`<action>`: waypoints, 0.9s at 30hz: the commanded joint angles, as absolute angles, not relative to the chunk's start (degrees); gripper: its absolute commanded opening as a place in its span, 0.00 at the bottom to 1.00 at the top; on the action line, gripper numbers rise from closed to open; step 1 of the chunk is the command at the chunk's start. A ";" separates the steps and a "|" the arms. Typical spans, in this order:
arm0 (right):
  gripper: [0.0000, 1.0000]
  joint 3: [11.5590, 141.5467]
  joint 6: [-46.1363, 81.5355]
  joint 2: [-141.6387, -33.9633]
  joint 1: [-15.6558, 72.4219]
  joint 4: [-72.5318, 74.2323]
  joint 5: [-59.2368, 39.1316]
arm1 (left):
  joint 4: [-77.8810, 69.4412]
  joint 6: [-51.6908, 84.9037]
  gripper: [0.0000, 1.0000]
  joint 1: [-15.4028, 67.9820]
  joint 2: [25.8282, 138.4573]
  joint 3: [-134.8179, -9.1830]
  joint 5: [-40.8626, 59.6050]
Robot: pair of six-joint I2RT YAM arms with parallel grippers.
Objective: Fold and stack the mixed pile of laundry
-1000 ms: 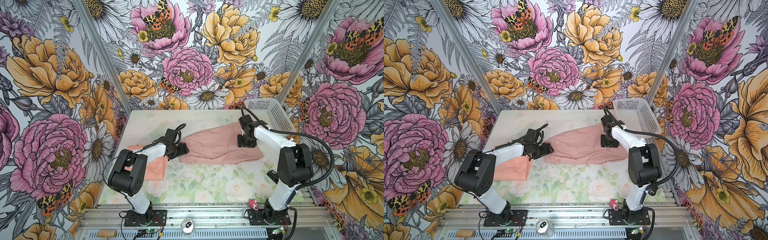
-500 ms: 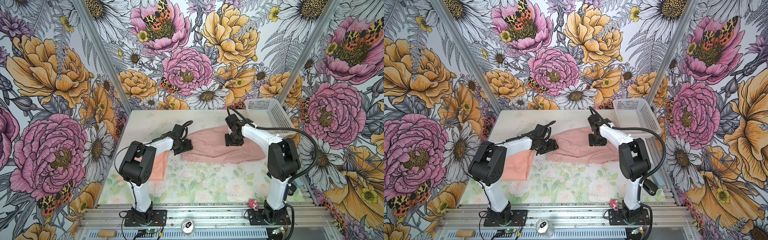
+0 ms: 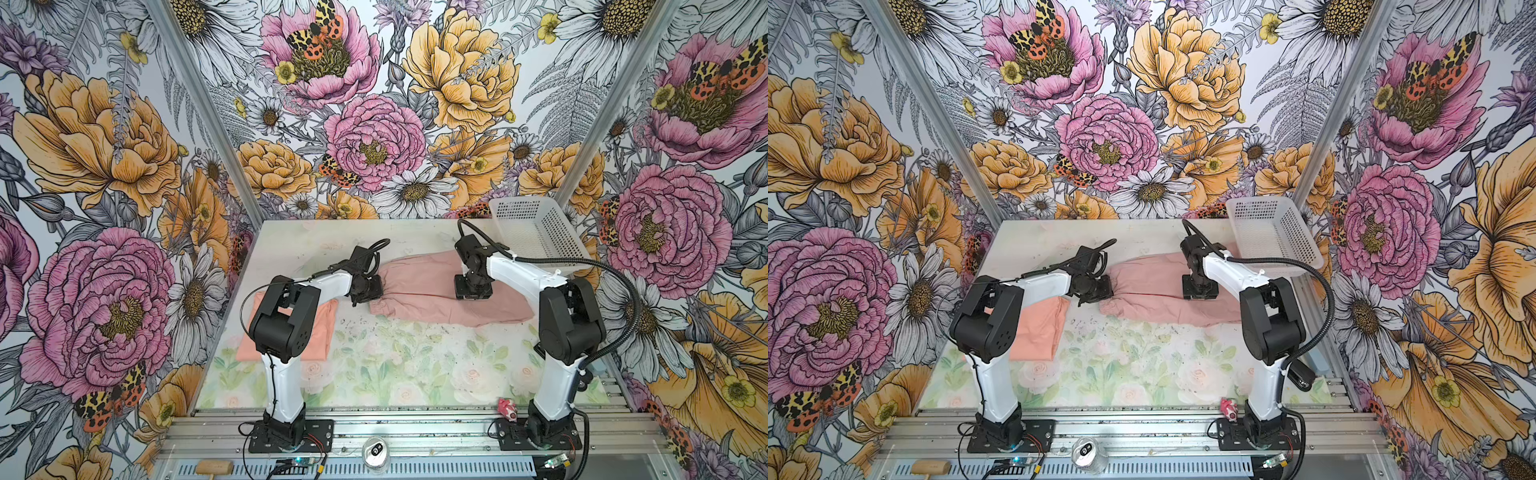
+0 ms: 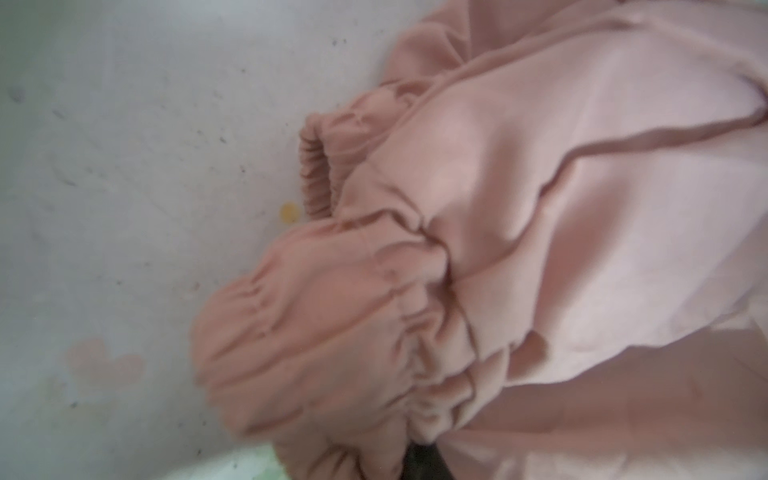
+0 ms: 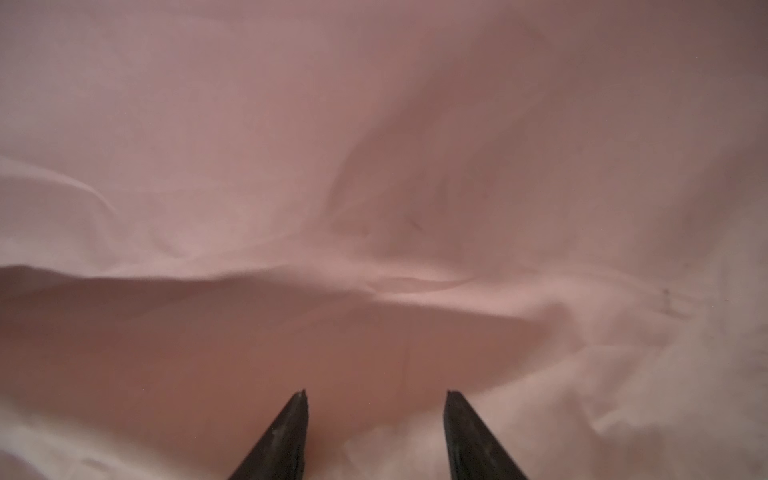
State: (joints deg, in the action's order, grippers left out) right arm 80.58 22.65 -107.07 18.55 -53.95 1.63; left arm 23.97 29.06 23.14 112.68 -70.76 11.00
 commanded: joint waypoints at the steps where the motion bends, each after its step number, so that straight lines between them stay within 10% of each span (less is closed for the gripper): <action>1: 0.55 79.15 22.73 -103.34 17.80 -52.17 1.03 | 30.62 28.04 0.03 24.33 118.81 -68.47 10.50; 14: 0.54 75.77 25.03 -99.47 17.42 -45.90 -8.28 | 40.49 24.64 0.00 19.73 106.09 -74.17 7.67; 27: 0.28 79.14 38.45 -107.37 28.46 -24.76 -20.65 | 61.37 20.96 0.00 17.80 94.66 -86.26 3.04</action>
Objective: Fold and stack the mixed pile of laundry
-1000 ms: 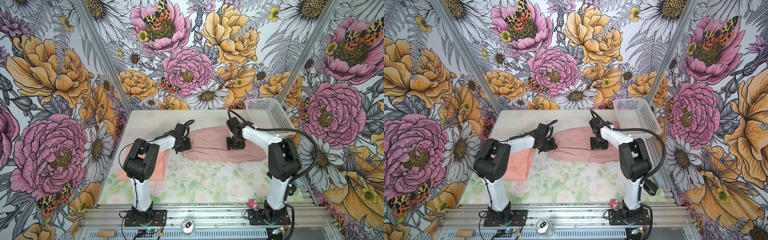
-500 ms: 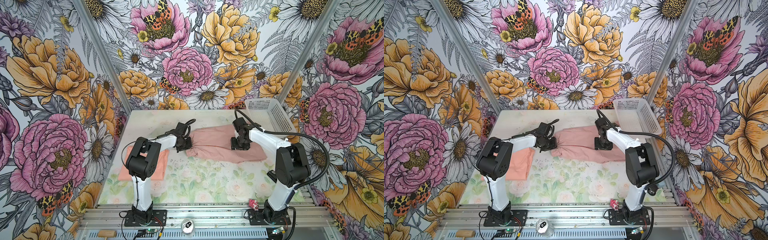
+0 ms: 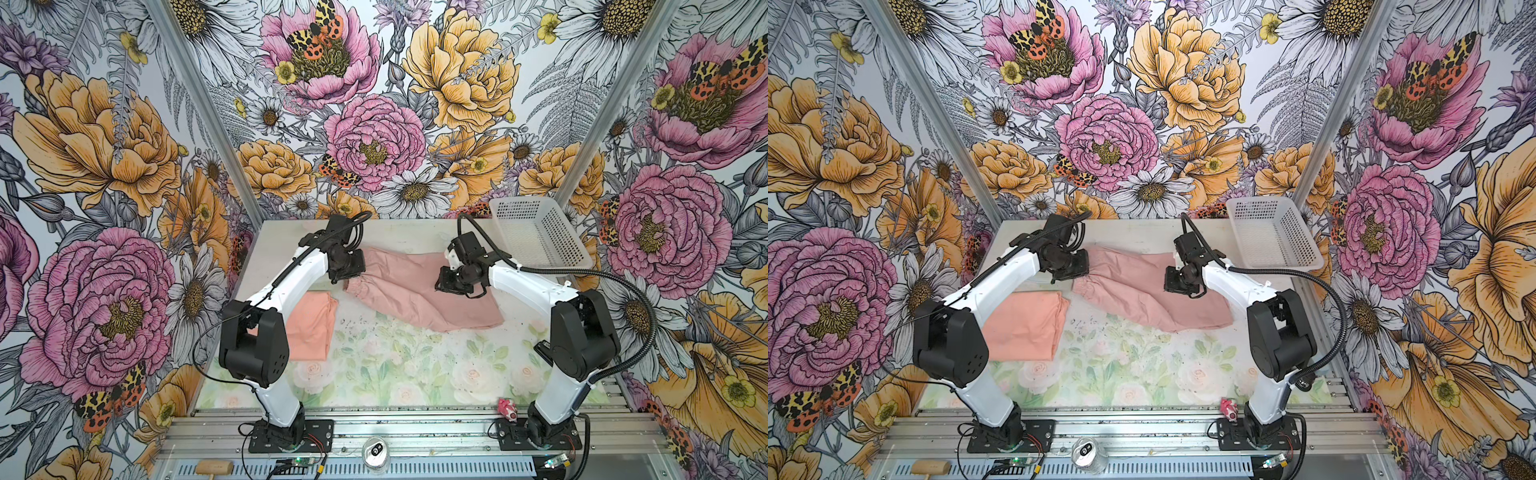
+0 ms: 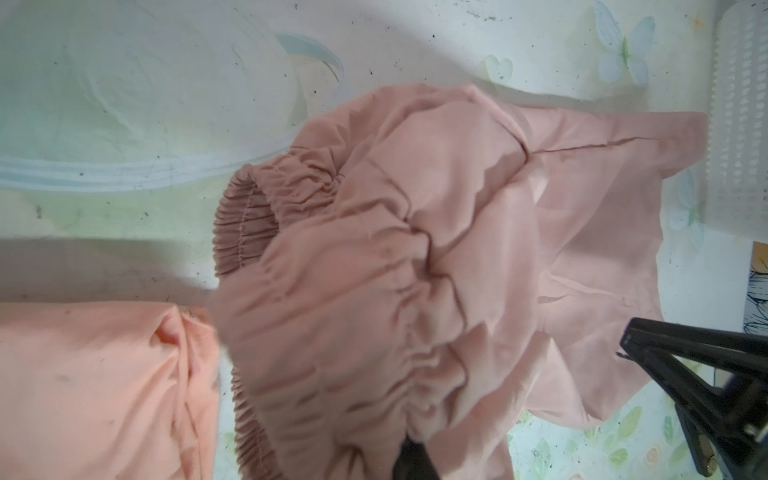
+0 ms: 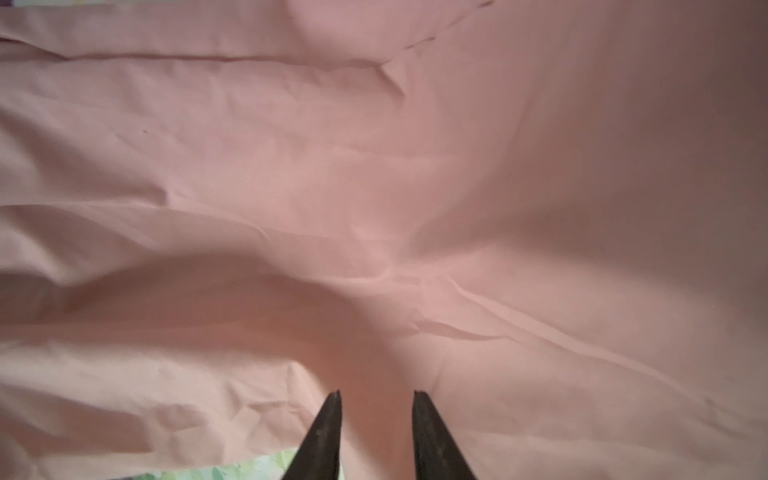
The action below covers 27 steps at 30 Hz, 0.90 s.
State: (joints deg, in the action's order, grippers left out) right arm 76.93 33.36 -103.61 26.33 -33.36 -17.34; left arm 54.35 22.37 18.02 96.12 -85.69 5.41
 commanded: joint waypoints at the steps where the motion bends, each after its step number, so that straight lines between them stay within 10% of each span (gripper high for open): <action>1: 0.25 79.73 39.25 -108.95 29.34 -23.34 -20.72 | 62.23 21.00 0.00 17.67 94.00 -86.35 2.90; 12: 0.19 92.24 46.80 -126.65 38.41 -13.37 -26.25 | 70.19 21.40 0.00 17.18 88.88 -89.58 1.05; 27: 0.29 78.39 34.32 -109.76 22.24 -27.61 -24.47 | 70.35 25.66 0.00 20.47 94.09 -95.54 5.08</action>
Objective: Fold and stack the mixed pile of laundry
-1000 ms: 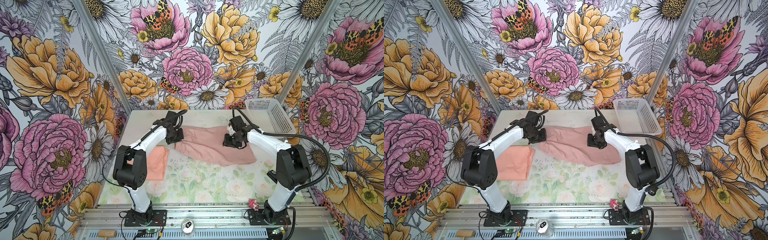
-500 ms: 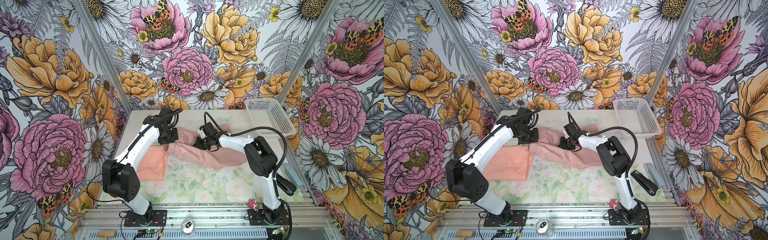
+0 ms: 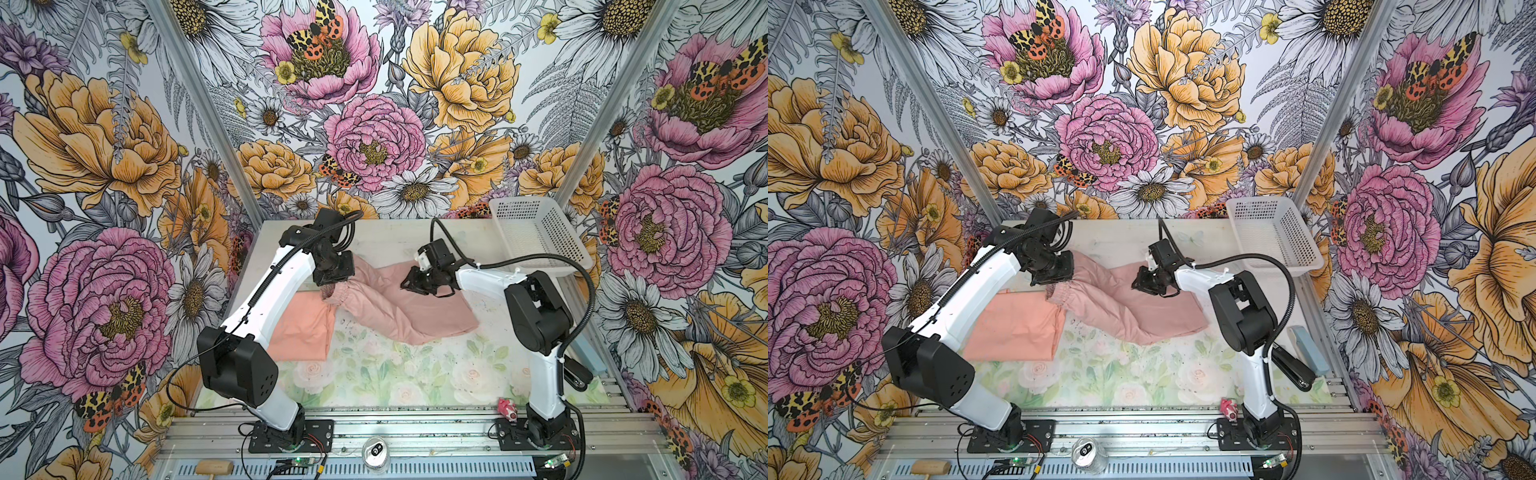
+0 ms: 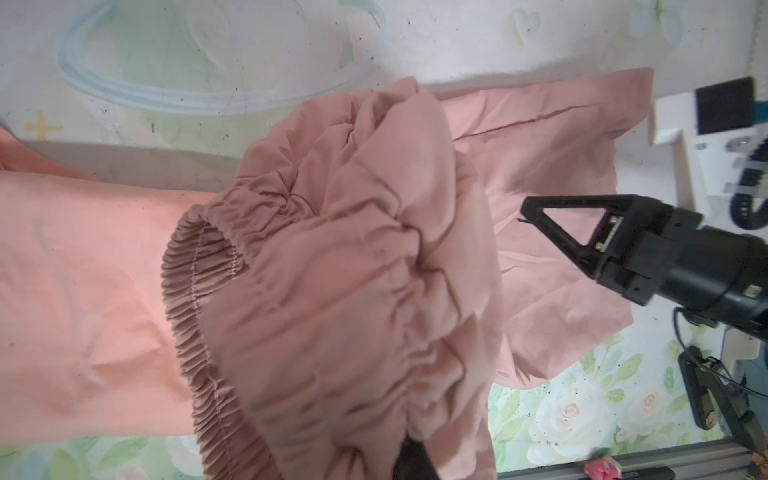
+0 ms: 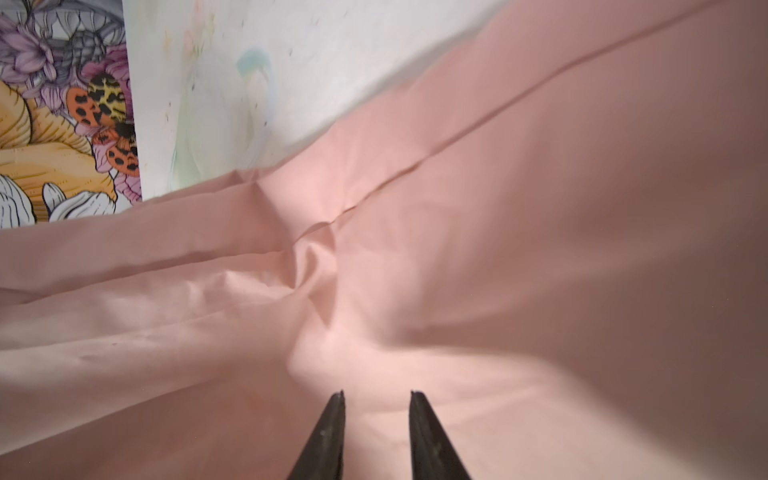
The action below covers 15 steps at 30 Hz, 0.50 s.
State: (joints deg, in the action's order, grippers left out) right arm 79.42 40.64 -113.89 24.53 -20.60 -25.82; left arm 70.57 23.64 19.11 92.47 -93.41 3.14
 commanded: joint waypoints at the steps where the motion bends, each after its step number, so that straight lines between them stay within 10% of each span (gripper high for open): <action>1: 0.29 78.40 32.55 -109.60 21.18 -30.07 -23.81 | 70.52 26.27 0.00 21.23 94.95 -96.19 5.12; 15: 0.25 70.72 24.42 -115.36 14.75 -30.48 -21.90 | 74.64 36.32 0.00 33.95 112.29 -114.42 4.73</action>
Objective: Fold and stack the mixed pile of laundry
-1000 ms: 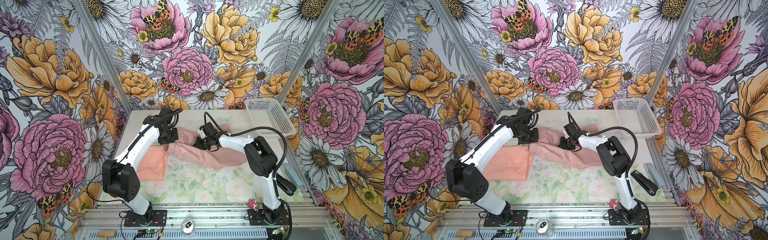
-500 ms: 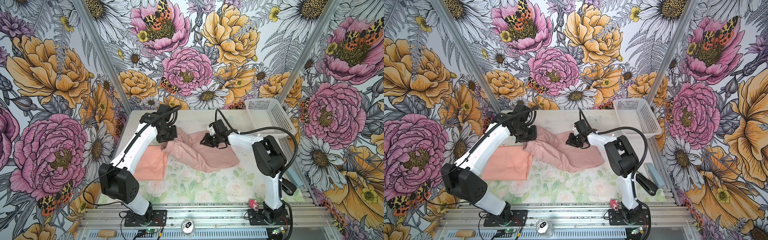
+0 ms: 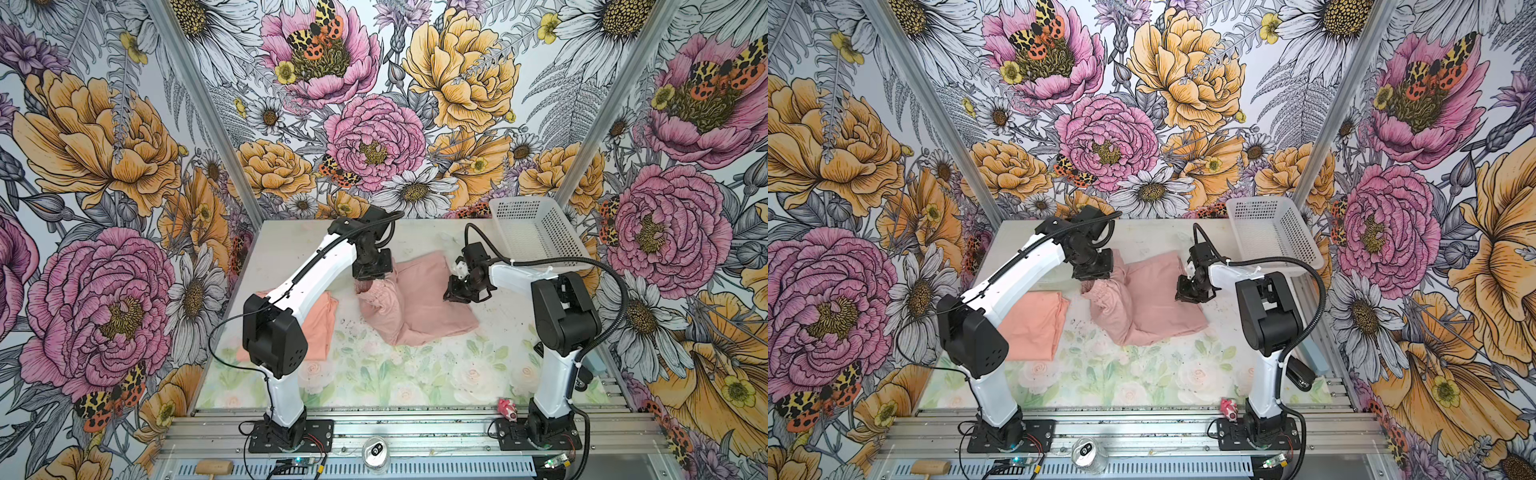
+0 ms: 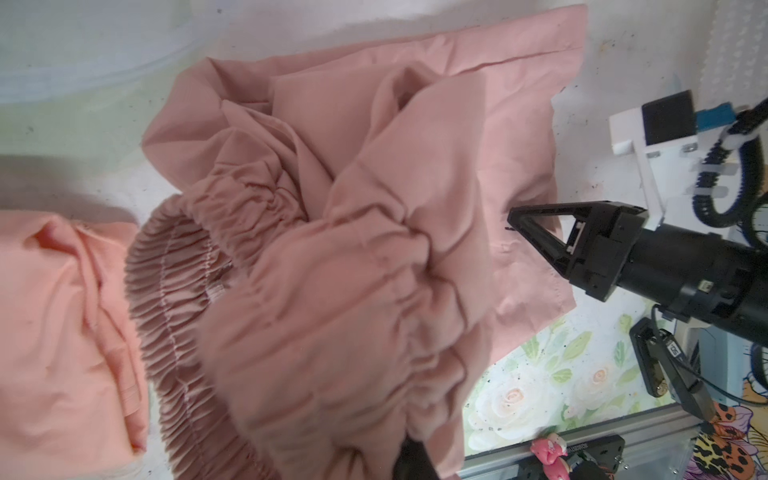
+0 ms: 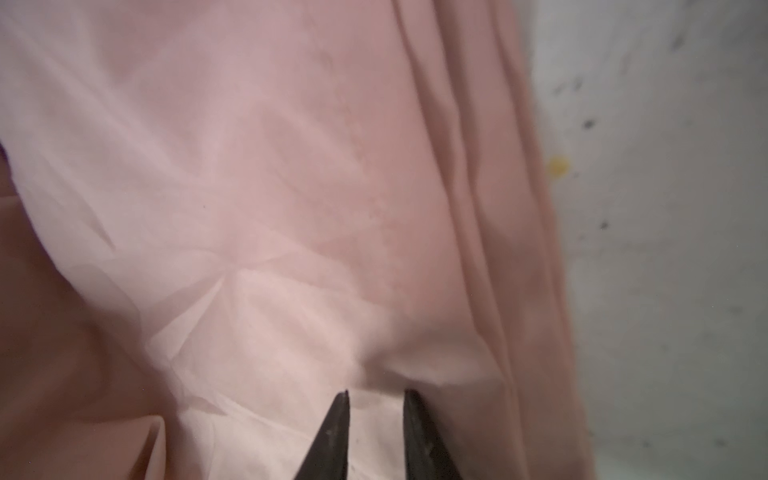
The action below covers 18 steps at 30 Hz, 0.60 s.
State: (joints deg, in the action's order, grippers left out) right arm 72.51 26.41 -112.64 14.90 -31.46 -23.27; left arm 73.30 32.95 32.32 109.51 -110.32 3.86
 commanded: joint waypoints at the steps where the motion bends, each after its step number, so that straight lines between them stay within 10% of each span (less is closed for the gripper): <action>1: 0.25 70.42 24.37 -115.83 14.67 -29.93 -22.01 | 75.11 36.84 0.00 34.56 113.64 -116.01 4.86; 10: 0.24 68.30 24.73 -117.98 13.45 -26.42 -23.31 | 75.68 41.23 0.00 39.21 125.62 -128.28 5.09; 18: 0.30 66.78 25.92 -111.65 11.03 -26.24 -21.50 | 75.60 42.87 0.70 41.60 130.04 -142.82 4.11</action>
